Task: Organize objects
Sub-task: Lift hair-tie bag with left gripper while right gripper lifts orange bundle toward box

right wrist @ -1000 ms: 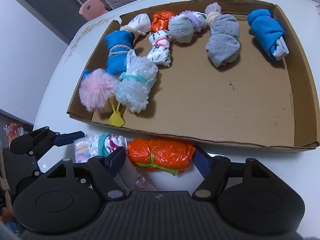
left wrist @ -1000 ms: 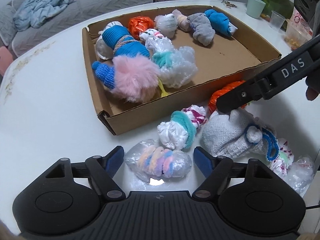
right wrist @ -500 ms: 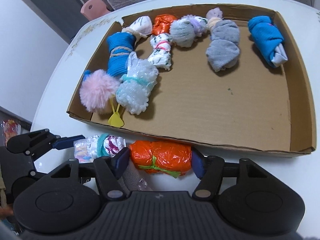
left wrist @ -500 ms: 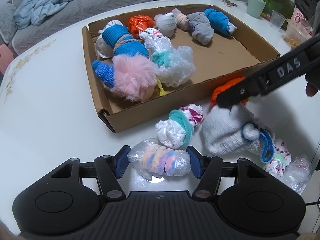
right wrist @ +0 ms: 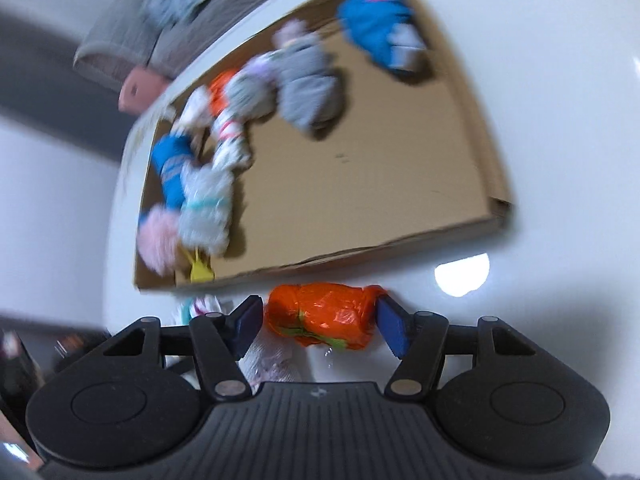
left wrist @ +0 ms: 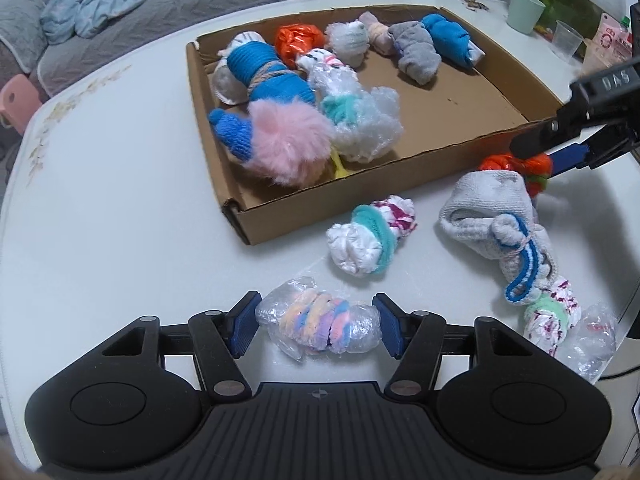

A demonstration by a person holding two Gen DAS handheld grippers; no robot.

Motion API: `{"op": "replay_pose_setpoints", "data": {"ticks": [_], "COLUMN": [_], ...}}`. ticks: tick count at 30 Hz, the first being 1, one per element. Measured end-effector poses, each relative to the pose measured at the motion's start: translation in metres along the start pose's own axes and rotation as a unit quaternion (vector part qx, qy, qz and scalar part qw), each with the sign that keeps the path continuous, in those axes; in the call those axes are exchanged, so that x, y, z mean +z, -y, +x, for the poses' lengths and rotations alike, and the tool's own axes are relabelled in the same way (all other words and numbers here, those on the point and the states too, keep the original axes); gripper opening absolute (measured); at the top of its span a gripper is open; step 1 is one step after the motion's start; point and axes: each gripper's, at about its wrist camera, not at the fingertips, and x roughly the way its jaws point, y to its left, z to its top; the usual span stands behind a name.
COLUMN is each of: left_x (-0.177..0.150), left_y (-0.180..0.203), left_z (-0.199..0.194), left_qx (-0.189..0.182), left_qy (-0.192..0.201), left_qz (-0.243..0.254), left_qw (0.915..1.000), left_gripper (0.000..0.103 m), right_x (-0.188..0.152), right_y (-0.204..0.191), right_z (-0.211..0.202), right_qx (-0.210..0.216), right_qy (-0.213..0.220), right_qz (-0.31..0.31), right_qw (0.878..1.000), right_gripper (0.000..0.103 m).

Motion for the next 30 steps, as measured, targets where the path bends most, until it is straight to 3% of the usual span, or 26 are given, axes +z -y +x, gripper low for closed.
{"op": "replay_pose_setpoints", "data": {"ticks": [2,5,15,17,20,25,30], "left_x": [0.0,0.001,-0.002,-0.002,-0.001,0.003,0.021], "left_y": [0.005,0.011,0.007,0.007,0.007,0.009,0.005], "left_z": [0.001,0.004,0.009,0.008,0.008,0.003,-0.029], "left_qx": [-0.004,-0.005,-0.004,-0.003,-0.007,-0.01,-0.002], "left_qy": [-0.002,-0.006,-0.01,-0.009,-0.007,-0.004,0.019], "left_qz": [0.008,0.016,0.0,-0.001,-0.002,0.0,-0.003], "left_qw": [1.0,0.9998,0.9999,1.0,0.9999,0.9999,0.9998], "left_gripper": [0.066,0.066,0.067,0.067,0.066,0.065,0.065], "right_x": [0.001,-0.001,-0.009,-0.01,-0.011,-0.011,-0.007], "right_y": [0.006,0.002,-0.035,-0.04,-0.039,-0.031,-0.02], "right_z": [-0.005,-0.006,0.024,0.023,0.019,-0.004,-0.04], "right_qx": [-0.001,-0.028,-0.055,-0.07,-0.078,-0.062,-0.049], "right_qy": [0.002,0.009,-0.003,0.003,0.01,0.019,0.047], "right_qz": [0.011,-0.022,-0.103,-0.126,-0.135,-0.134,-0.126], "right_qw": [1.0,0.999,0.993,0.99,0.988,0.989,0.99], "right_gripper": [0.059,0.059,0.067,0.061,0.055,0.054,0.054]}}
